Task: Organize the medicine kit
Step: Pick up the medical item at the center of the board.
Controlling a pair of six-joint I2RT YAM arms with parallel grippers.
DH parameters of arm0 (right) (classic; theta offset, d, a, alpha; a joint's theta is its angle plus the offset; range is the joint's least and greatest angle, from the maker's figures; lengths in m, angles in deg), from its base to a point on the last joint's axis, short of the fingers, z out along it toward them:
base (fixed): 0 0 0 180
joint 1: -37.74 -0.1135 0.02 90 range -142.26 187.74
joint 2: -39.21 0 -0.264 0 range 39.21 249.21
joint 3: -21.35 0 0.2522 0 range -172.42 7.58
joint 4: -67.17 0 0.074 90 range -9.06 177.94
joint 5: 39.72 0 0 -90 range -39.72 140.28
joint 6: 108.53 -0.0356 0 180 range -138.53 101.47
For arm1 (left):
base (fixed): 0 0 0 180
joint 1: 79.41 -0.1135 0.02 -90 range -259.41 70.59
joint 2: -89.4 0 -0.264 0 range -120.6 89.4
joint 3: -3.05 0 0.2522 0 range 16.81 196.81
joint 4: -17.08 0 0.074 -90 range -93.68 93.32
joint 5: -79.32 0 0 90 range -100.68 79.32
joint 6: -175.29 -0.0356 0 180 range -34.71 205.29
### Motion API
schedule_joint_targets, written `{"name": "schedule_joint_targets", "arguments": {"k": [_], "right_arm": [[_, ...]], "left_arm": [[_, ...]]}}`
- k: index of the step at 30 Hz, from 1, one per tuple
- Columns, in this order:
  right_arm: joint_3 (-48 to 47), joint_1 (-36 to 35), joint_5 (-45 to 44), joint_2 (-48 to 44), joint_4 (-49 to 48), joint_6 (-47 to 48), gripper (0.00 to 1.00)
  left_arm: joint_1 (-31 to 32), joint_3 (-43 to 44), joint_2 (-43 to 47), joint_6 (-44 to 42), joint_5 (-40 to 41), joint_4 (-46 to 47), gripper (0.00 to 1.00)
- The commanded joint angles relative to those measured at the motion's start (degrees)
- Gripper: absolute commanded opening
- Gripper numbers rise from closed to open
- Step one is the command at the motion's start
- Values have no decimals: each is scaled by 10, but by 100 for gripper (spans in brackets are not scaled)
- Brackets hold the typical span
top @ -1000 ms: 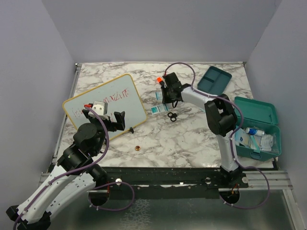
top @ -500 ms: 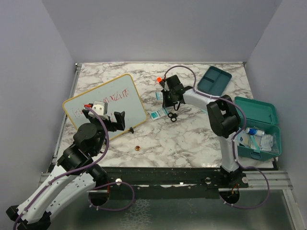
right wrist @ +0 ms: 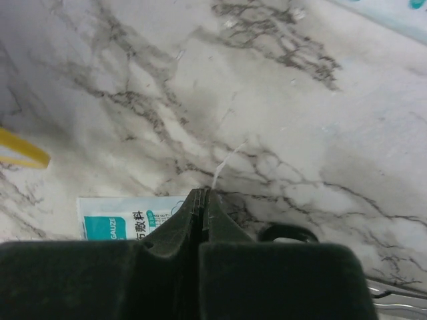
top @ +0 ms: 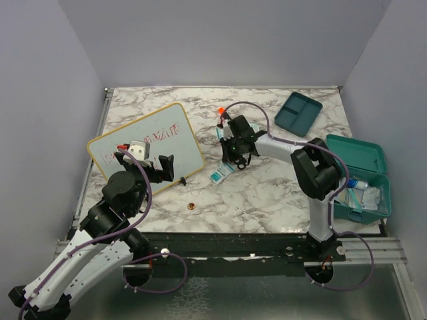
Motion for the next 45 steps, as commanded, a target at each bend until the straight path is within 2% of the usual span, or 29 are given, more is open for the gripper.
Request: {"name": "schedule_joint_targets", "arguments": {"k": [1,11,13,15,18,20,24,26,30,37,41,45], "right_arm": [[60,-40,16,-22,16,54,1],[185,-79,34,-131,2,115,2],[199,-79,26,-161,7,119,7],[208,-79,20,-193,4,103,15],[212,-78,37,-235,3,22,23],[227,-78,59,-255,-5,-46,32],[286,-78,9,-301,-30,-218,45],[324,-78,13,-324,-65,-290,48],[400,-78,32,-364,-154,-411,53],[486,-78,3,-412,-227,-572,57],[528,-80,-29,-435,-264,-624,59],[540,-80,-64,-442,-265,-637,61]], "left_arm": [[2,-3,-8,-4,-2,7,99],[2,18,-48,17,-34,-17,96],[3,28,-59,30,-60,-25,95],[2,37,-71,43,-92,-31,94],[2,48,-104,62,-147,-44,91],[2,59,-132,78,-182,-53,86],[2,69,-185,114,-241,-66,72],[2,67,-208,137,-263,-64,68],[3,47,-262,172,-296,-51,59],[2,7,-358,238,-358,15,45],[3,-20,-390,265,-354,53,37],[3,-46,-413,288,-370,97,35]]}}
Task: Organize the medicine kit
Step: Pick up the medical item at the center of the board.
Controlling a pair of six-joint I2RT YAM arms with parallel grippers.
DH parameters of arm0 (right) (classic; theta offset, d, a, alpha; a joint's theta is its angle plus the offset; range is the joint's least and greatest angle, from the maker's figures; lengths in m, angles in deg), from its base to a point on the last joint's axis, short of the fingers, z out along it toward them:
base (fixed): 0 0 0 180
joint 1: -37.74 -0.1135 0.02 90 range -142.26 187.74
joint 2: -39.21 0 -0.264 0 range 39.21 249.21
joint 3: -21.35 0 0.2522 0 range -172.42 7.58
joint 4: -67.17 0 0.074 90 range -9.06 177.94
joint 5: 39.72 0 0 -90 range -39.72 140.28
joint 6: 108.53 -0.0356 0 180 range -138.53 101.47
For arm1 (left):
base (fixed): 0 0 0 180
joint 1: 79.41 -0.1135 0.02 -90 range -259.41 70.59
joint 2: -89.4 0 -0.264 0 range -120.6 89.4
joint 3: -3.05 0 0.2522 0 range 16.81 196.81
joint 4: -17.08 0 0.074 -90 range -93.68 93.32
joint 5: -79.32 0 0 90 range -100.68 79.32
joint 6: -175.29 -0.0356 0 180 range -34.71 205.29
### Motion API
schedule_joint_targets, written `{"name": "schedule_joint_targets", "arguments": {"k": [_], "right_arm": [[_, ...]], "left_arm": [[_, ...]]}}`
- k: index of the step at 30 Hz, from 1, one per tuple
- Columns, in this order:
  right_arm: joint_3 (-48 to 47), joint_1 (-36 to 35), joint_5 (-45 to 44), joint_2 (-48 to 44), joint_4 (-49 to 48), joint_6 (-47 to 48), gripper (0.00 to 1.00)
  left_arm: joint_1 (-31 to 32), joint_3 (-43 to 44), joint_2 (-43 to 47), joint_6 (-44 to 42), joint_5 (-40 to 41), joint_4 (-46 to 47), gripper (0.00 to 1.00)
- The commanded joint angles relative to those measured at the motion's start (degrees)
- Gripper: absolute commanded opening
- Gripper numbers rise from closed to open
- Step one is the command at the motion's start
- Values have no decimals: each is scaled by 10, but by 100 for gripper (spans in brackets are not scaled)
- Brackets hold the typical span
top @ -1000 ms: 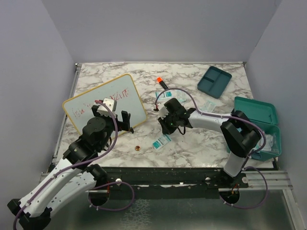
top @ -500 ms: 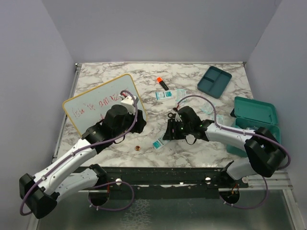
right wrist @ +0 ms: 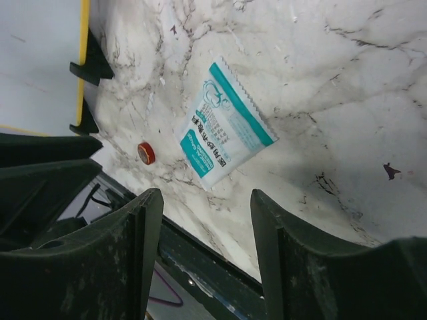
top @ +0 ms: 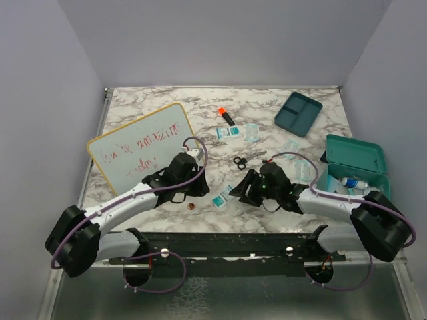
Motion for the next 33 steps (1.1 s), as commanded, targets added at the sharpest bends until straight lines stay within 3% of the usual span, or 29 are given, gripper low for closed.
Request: {"name": "schedule_joint_targets", "arguments": {"k": [1,12,17,27,33], "right_arm": [[12,0,-57,-10,-41,-57,61],[8,-1,-114,31,-62,-89,63],[-1,-13,-153,31,-29,-120,63],[8,-17,-144,81,-94,-134,63],[-30,-17,-136,126,-150,-86,63]], "left_arm": [[2,-22,-23,42,-39,72,35],[4,-37,-98,39,-68,145,27],[10,-37,-131,36,-69,162,25],[31,-29,-175,33,-74,170,23],[41,-30,-175,49,-88,169,20]]}}
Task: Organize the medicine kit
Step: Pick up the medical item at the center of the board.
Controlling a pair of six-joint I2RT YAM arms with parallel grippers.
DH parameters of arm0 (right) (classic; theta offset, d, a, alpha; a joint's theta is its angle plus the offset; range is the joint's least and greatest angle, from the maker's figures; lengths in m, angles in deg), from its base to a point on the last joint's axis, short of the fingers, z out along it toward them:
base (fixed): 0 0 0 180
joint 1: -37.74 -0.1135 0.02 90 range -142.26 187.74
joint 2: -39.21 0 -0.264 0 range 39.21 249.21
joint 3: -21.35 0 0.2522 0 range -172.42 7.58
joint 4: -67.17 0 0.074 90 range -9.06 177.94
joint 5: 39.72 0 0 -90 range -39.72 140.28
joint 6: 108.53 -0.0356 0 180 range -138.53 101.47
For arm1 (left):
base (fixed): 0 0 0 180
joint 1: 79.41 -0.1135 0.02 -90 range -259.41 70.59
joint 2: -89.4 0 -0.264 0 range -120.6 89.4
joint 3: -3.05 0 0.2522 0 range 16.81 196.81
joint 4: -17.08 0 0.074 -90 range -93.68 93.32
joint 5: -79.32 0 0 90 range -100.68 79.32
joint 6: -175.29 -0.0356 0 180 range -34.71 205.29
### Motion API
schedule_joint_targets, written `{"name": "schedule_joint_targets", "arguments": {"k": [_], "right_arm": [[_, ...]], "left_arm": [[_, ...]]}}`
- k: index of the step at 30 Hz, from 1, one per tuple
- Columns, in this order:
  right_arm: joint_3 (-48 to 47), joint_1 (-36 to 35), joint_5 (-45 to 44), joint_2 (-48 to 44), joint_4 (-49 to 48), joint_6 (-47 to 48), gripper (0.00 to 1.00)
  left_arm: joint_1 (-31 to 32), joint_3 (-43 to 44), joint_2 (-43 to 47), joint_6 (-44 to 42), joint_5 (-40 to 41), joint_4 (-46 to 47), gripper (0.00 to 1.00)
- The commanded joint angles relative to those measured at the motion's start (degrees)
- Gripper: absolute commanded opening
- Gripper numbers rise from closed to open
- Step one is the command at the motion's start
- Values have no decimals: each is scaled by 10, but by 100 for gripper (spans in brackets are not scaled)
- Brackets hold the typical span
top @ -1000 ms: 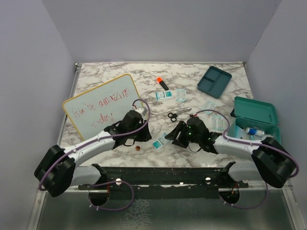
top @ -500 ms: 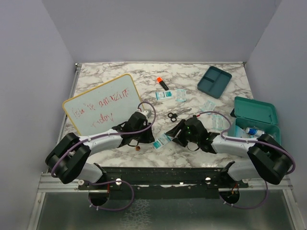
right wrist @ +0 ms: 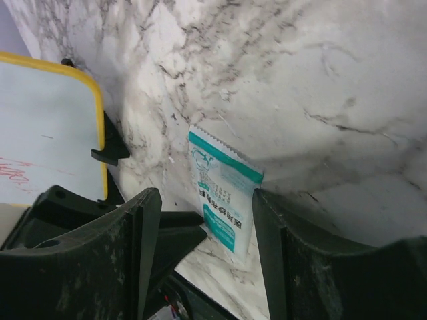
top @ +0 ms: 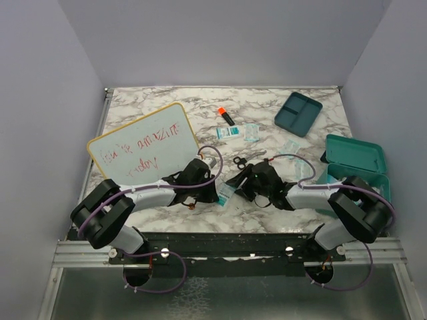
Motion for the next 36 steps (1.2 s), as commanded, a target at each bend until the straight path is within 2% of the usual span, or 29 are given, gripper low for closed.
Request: {"name": "schedule_joint_targets", "arguments": {"k": [1,5,8,11,15,19,22,28,32,36], "right_arm": [[-41,-4,-6,46,-47,46,62],[-46,-4,1,68,-83,70,62],[-25,-4,-9,43,-91,86,62],[-6,-4,-7,2,-83,114,60],[8,-4,-3,-36,-40,122,47],[17,-4,-2,-42,-24,109,44],[4,-4,2,-23,-20,113,45],[-33,-4,41,16,-1,127,55],[-17,-4,50,29,-29,109,54],[-20,-4,44,30,-11,110,53]], "left_arm": [[13,2,-5,18,-28,10,20],[31,-9,-4,47,-29,46,20],[36,-16,-8,71,-31,61,20],[35,-20,25,73,3,44,20],[33,2,70,53,55,-12,22],[25,28,62,28,90,-54,23],[15,32,34,25,84,-36,22],[12,30,0,36,68,4,22],[9,29,-12,37,61,8,21],[4,27,-24,43,43,12,21]]}}
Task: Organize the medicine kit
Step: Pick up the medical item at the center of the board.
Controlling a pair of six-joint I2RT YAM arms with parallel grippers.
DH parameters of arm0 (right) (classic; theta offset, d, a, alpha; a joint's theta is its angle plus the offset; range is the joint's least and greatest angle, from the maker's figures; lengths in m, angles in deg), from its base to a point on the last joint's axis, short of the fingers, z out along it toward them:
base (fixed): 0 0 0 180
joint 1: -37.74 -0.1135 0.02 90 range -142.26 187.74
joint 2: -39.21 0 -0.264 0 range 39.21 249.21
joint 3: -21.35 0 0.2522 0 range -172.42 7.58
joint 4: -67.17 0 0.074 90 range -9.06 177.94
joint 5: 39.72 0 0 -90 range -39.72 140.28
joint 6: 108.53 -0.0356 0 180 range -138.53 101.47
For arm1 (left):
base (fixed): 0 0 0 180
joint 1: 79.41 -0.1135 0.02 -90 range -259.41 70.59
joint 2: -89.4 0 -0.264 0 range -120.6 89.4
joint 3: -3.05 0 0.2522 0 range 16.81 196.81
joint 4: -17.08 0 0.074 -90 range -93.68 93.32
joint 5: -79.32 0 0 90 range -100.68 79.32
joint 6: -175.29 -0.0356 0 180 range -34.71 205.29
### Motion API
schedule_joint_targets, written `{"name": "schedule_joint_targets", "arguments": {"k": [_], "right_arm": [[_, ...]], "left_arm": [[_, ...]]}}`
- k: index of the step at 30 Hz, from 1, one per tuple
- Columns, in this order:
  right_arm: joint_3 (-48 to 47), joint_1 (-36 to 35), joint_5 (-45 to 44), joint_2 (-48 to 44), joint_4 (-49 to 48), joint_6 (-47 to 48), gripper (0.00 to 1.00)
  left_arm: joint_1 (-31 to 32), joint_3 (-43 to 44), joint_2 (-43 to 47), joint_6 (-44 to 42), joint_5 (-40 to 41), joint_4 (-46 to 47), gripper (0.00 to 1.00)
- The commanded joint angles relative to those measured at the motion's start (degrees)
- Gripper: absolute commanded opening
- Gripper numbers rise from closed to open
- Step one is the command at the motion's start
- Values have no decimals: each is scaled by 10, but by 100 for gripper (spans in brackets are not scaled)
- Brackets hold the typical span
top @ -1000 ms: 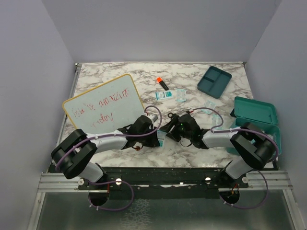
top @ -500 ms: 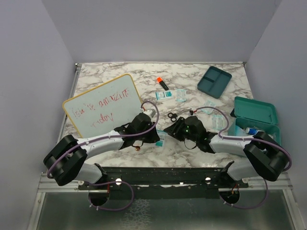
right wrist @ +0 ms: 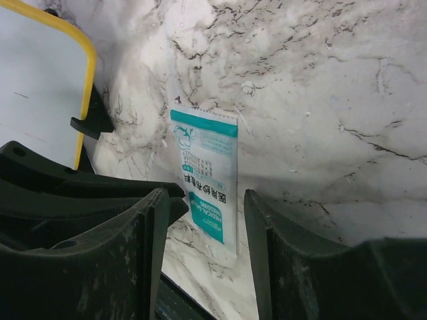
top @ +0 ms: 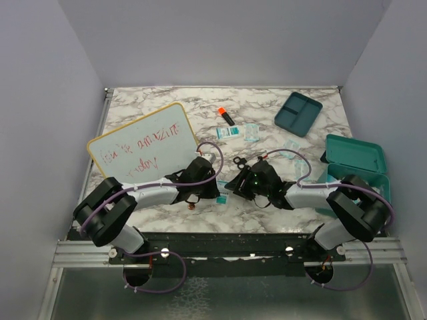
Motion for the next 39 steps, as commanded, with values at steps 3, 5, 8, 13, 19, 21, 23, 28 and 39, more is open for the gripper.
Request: {"name": "schedule_joint_targets", "arguments": {"k": [3,5,8,13,19,21,23,28,39], "right_arm": [[-3,-4,-6,-1,30,-3,55],[-4,-4,-13,-3,41,-4,57],[-10,-4,-7,5,34,0,58],[-22,-6,-15,31,35,-5,58],[-38,-6,-24,40,49,4,58],[-39,-7,-23,42,51,9,58],[-39,-9,-27,46,60,9,58],[-32,-19,-48,49,65,9,58],[-37,-19,12,64,-10,1,58]], "left_arm": [[-8,-1,-15,11,-24,24,20],[-8,-3,-17,13,-25,29,20],[-9,-4,-24,8,-27,31,18],[-9,-4,-35,-13,-45,25,15],[-10,-3,-9,-6,-16,0,15],[-14,-5,-4,2,-3,-8,15],[-21,-7,-2,9,-2,-9,15],[-24,-13,-18,19,-13,9,14],[-24,-8,-66,15,-51,24,9]]}}
